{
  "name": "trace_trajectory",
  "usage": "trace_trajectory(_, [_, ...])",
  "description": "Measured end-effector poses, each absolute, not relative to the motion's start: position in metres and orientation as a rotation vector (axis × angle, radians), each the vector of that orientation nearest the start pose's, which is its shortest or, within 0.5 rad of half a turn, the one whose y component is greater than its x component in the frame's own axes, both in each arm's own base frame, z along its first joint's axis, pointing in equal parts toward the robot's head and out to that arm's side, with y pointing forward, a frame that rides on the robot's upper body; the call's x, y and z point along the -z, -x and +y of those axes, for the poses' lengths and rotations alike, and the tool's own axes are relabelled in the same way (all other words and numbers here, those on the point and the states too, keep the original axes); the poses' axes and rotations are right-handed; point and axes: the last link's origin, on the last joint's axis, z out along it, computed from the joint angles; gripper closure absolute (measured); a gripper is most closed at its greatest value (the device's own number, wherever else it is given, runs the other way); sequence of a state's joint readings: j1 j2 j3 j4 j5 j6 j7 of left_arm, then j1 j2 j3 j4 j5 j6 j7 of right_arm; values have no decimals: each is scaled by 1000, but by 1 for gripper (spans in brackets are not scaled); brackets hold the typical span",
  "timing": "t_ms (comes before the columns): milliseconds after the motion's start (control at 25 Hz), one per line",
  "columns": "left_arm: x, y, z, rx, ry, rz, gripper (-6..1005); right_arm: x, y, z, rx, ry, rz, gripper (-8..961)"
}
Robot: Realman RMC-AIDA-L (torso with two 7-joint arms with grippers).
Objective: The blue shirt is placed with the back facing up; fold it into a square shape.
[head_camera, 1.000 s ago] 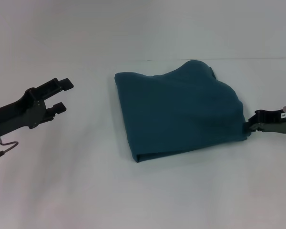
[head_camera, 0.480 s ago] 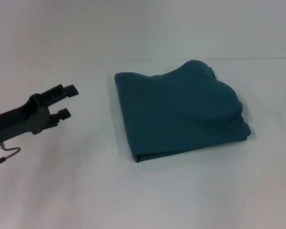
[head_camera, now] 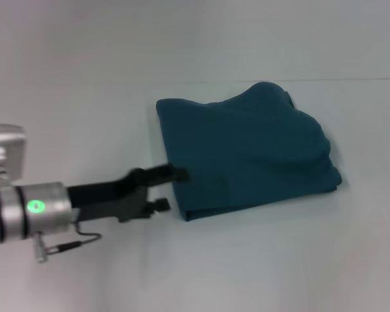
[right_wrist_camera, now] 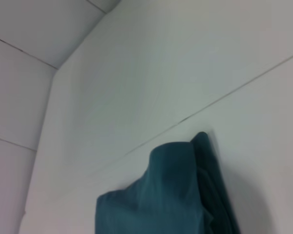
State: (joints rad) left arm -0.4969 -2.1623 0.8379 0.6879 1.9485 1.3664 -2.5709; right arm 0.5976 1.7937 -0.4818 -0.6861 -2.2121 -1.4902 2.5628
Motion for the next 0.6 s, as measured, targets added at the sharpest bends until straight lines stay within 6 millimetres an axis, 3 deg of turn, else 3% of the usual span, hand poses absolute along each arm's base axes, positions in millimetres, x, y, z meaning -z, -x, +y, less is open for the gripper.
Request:
trace_trajectory(280, [68,251,340,-723,-2058,2337,51,-155,-309,384,-697,1882,1920,145])
trace_trajectory(600, [81,255,343,-690,-2057,2399,74,-154,-309,386,-706,1877,1911,145])
